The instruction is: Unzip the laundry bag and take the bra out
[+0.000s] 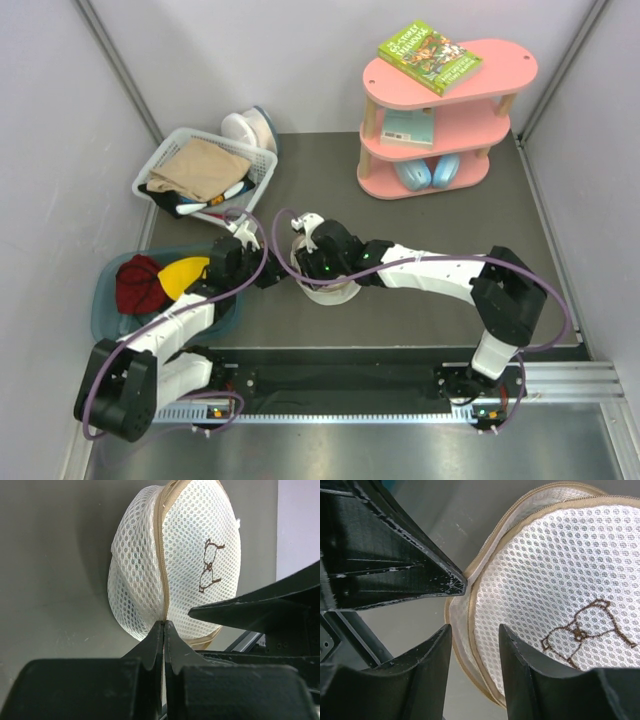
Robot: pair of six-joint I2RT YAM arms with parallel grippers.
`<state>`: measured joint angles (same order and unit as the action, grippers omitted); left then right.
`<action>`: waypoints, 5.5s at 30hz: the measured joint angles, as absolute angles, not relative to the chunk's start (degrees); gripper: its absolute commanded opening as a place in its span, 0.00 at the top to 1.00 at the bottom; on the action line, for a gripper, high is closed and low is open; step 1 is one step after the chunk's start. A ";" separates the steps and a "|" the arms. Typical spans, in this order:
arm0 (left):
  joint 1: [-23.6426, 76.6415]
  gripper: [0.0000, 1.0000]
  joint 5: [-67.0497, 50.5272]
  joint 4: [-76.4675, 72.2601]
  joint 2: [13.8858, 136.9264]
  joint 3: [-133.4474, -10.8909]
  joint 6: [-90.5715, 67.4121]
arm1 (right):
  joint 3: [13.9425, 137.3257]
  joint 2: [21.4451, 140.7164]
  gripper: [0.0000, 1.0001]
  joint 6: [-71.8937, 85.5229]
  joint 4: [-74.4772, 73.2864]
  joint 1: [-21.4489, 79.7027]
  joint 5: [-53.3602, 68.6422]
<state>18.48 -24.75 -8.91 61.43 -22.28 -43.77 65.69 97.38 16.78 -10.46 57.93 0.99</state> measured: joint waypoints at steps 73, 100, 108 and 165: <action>18.48 1.00 -21.78 -5.10 60.58 -21.82 -41.82 | 53.06 61.63 0.37 28.14 -31.62 47.00 -29.23; 18.50 1.00 -21.63 -5.04 60.01 -21.82 -41.80 | 68.23 98.15 0.42 32.36 -13.30 50.98 -1.37; 18.50 1.00 -22.17 -5.04 59.99 -21.82 -40.93 | 75.16 105.62 0.39 33.63 -14.90 50.96 -1.23; 18.61 1.00 -22.70 -2.07 57.23 -21.82 -37.17 | 59.55 79.83 1.00 25.54 -1.72 52.45 -0.56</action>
<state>18.61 -22.70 -2.07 57.23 -21.82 -37.17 59.55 79.83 25.54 -1.72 52.45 -0.56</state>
